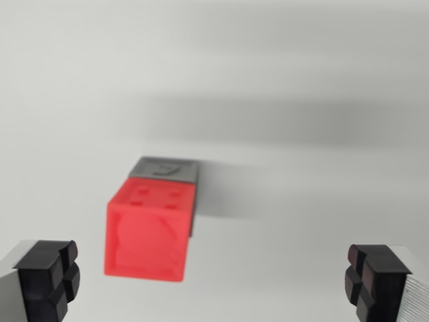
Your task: Destack cube
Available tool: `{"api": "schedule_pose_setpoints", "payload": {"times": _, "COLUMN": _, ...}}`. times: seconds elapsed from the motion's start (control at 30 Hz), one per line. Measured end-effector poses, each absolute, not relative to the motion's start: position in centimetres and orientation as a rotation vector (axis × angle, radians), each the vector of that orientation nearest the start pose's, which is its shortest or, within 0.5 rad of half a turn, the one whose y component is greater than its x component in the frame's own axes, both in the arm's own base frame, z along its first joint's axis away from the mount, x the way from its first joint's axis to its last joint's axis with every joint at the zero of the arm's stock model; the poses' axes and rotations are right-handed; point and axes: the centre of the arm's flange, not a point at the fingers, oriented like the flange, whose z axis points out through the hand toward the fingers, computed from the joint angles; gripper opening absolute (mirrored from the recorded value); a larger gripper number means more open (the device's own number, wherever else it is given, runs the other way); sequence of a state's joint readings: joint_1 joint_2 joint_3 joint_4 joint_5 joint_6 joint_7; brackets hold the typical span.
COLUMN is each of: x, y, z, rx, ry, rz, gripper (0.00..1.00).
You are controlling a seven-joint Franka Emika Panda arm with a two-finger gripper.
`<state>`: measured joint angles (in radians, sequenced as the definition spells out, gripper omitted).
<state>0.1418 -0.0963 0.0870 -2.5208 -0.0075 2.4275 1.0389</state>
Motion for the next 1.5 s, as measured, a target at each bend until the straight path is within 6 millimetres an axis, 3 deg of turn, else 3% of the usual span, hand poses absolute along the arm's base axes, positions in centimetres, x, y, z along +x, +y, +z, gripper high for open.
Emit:
{"api": "schedule_pose_setpoints", "payload": {"times": 0.77, "x": 39.0, "y": 14.3, "z": 26.9, "rx": -2.897, "ry": 1.224, "rz": 0.0, "gripper": 1.0}}
{"api": "schedule_pose_setpoints", "payload": {"times": 1.5, "x": 38.9, "y": 14.3, "z": 19.3, "rx": -2.892, "ry": 1.233, "rz": 0.01, "gripper": 1.0}}
